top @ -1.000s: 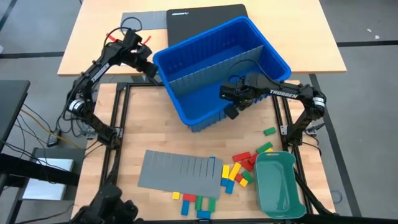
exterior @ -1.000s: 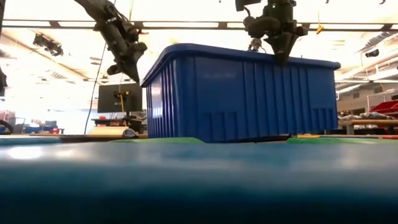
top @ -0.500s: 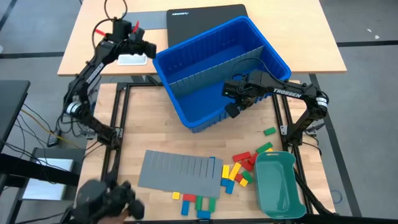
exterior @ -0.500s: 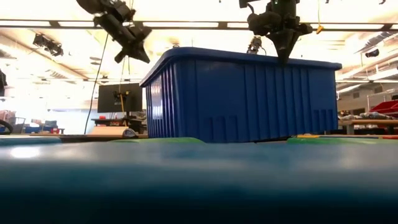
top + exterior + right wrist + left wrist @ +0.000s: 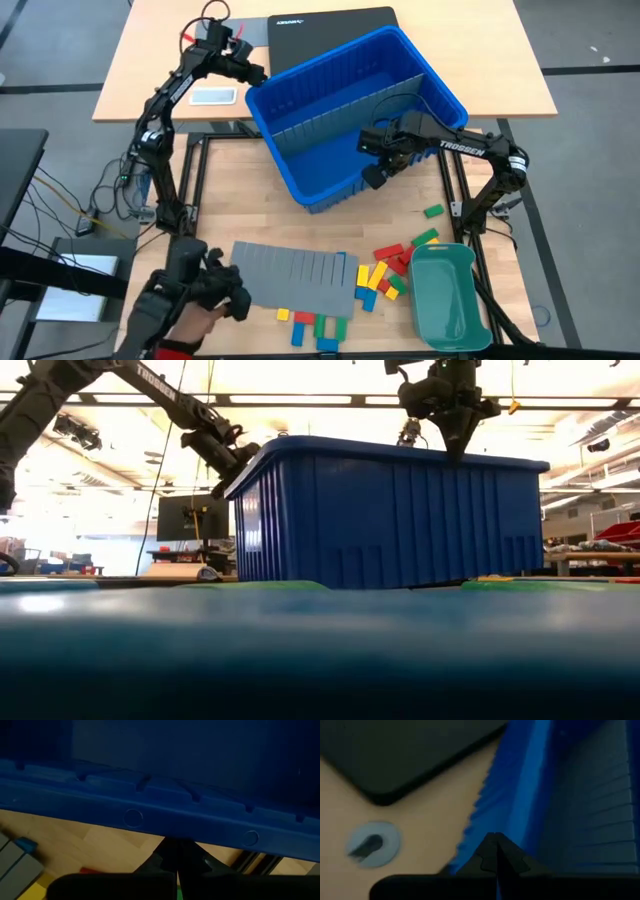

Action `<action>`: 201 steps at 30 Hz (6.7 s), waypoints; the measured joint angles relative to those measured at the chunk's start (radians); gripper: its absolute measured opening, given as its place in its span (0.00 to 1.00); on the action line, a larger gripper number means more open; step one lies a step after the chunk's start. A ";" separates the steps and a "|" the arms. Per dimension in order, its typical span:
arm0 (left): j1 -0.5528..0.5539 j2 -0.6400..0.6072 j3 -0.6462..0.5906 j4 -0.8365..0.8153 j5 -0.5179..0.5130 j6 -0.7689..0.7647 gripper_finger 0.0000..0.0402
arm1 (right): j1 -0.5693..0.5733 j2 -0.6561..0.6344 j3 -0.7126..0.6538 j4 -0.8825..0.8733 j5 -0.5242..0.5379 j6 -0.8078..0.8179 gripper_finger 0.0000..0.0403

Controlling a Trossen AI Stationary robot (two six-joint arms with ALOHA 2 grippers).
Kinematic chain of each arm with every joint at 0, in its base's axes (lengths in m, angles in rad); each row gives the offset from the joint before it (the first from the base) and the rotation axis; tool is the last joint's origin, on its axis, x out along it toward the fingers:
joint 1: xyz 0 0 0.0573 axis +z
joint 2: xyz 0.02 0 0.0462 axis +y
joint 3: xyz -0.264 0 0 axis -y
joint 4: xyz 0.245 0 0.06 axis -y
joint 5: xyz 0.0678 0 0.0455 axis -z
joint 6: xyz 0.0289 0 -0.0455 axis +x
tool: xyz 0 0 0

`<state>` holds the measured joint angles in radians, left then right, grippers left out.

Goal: Sort Items/Unsort Items

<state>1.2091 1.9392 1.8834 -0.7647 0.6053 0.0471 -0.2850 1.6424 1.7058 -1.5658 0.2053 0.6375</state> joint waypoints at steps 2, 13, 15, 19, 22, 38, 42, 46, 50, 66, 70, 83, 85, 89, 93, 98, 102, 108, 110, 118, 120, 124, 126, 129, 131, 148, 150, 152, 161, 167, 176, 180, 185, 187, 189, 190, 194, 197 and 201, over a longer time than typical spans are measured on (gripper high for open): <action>0.001 0.000 -0.006 -0.011 0.038 0.005 0.00 | -0.011 0.000 0.000 -0.002 -0.002 -0.011 0.00; 0.008 -0.010 -0.013 -0.208 0.097 0.050 0.00 | -0.063 -0.002 -0.001 -0.023 0.072 -0.040 0.00; 0.008 -0.016 -0.014 -0.229 0.095 0.050 0.00 | -0.071 0.000 -0.001 -0.026 0.108 -0.040 0.00; 0.008 -0.041 -0.020 -0.256 0.087 0.051 0.00 | -0.093 0.000 -0.001 -0.028 0.165 -0.018 0.00; 0.006 -0.066 -0.024 -0.276 0.080 0.050 0.00 | -0.110 0.000 -0.001 -0.023 0.195 -0.013 0.00; -0.079 -0.187 -0.023 -0.093 -0.004 -0.109 0.00 | -0.122 -0.033 0.075 0.001 0.251 0.203 0.00; -0.032 -0.179 -0.022 0.076 -0.104 -0.237 0.00 | -0.136 -0.063 0.079 -0.002 0.263 0.338 0.00; 0.021 -0.127 -0.021 0.117 -0.117 -0.260 0.00 | -0.162 -0.085 0.079 -0.002 0.287 0.427 0.00; 0.068 -0.065 -0.021 0.046 -0.120 -0.232 0.00 | -0.196 -0.093 0.058 -0.004 0.294 0.475 0.00; 0.014 -0.028 -0.021 -0.229 0.009 -0.015 0.00 | -0.281 -0.092 -0.083 -0.005 0.223 0.564 0.01; -0.022 -0.028 -0.021 -0.283 0.031 -0.005 0.00 | -0.288 -0.092 -0.143 -0.007 0.211 0.565 0.03; -0.114 -0.039 -0.023 -0.422 0.007 0.047 0.00 | -0.347 -0.094 -0.158 0.074 0.281 0.423 0.01; -0.119 -0.053 -0.024 -0.425 -0.006 0.046 0.00 | -0.370 -0.093 -0.158 0.105 0.281 0.389 0.01; -0.123 -0.095 -0.025 -0.426 -0.020 0.026 0.00 | -0.408 -0.094 -0.158 0.160 0.279 0.302 0.01; -0.128 -0.138 -0.027 -0.463 -0.019 0.025 0.00 | -0.446 -0.091 -0.158 0.254 0.263 0.198 0.00; -0.167 -0.190 -0.092 -0.468 -0.044 0.022 0.00 | -0.483 -0.090 -0.158 0.363 0.262 0.080 0.00; -0.210 -0.248 -0.179 -0.381 0.002 -0.018 0.00 | -0.507 -0.087 -0.158 0.417 0.230 0.028 0.00; -0.270 -0.346 -0.307 -0.195 0.009 -0.158 0.00 | -0.517 -0.087 -0.157 0.573 0.099 -0.085 0.00; -0.287 -0.371 -0.319 -0.182 -0.006 -0.175 0.00 | -0.520 -0.087 -0.157 0.633 0.095 -0.116 0.00; -0.265 -0.491 -0.271 -0.099 -0.296 -0.263 0.00 | -0.529 -0.093 -0.112 0.679 0.115 -0.153 0.00; -0.230 -0.499 -0.268 -0.094 -0.311 -0.275 0.00 | -0.534 -0.093 -0.103 0.678 0.150 -0.147 0.00; -0.153 -0.483 -0.270 -0.162 -0.294 -0.282 0.00 | -0.570 -0.091 -0.109 0.646 0.185 -0.090 0.00; -0.129 -0.466 -0.272 -0.193 -0.298 -0.264 0.00 | -0.594 -0.090 -0.129 0.653 0.155 -0.082 0.00; -0.093 -0.457 -0.315 -0.201 -0.298 -0.260 0.00 | -0.625 -0.090 -0.157 0.680 0.088 -0.081 0.00; -0.079 -0.459 -0.355 -0.195 -0.290 -0.258 0.00 | -0.637 -0.090 -0.179 0.710 0.047 -0.080 0.00; -0.234 -0.458 -0.574 -0.103 -0.155 -0.292 0.00 | -0.721 -0.090 -0.244 0.989 -0.223 -0.108 0.00; -0.260 -0.457 -0.574 -0.073 -0.142 -0.311 0.00 | -0.728 -0.089 -0.245 1.014 -0.263 -0.109 0.00; -0.282 -0.457 -0.573 -0.036 -0.139 -0.329 0.00 | -0.739 -0.089 -0.240 1.034 -0.265 -0.109 0.00; -0.285 -0.508 -0.502 -0.017 -0.150 -0.336 0.00 | -0.731 -0.090 -0.120 0.973 -0.289 -0.184 0.01; -0.273 -0.594 -0.405 -0.054 -0.153 -0.288 0.00 | -0.680 -0.091 0.050 0.865 -0.292 -0.268 0.01; -0.276 -0.729 -0.317 -0.195 -0.110 -0.205 0.00 | -0.477 -0.093 0.308 0.617 -0.408 -0.325 0.01; -0.276 -0.801 -0.317 -0.247 -0.061 -0.161 0.00 | -0.297 -0.105 0.330 0.509 -0.392 -0.297 0.01; -0.280 -0.890 -0.317 -0.254 0.079 -0.127 0.00 | -0.023 -0.115 0.307 0.468 -0.361 -0.182 0.01; -0.285 -0.917 -0.317 -0.249 0.103 -0.133 0.00 | 0.086 -0.114 0.300 0.472 -0.380 -0.131 0.00; -0.289 -0.942 -0.317 -0.250 0.105 -0.166 0.00 | 0.185 -0.115 0.284 0.476 -0.404 -0.076 0.00; -0.290 -0.953 -0.317 -0.252 0.106 -0.188 0.00 | 0.229 -0.116 0.269 0.469 -0.412 -0.046 0.01; -0.302 -0.998 -0.317 -0.259 0.106 -0.239 0.00 | 0.395 -0.115 0.178 0.450 -0.450 0.025 0.02; -0.315 -1.021 -0.317 -0.259 0.089 -0.289 0.00 | 0.489 -0.115 0.074 0.469 -0.492 0.025 0.03; -0.316 -1.044 -0.318 -0.260 0.076 -0.317 0.00 | 0.546 -0.115 -0.096 0.566 -0.502 0.068 0.01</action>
<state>0.8928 0.8951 1.5658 -1.0248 0.6815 -0.2697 0.2609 1.5276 1.6100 -0.9998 -0.2968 0.7058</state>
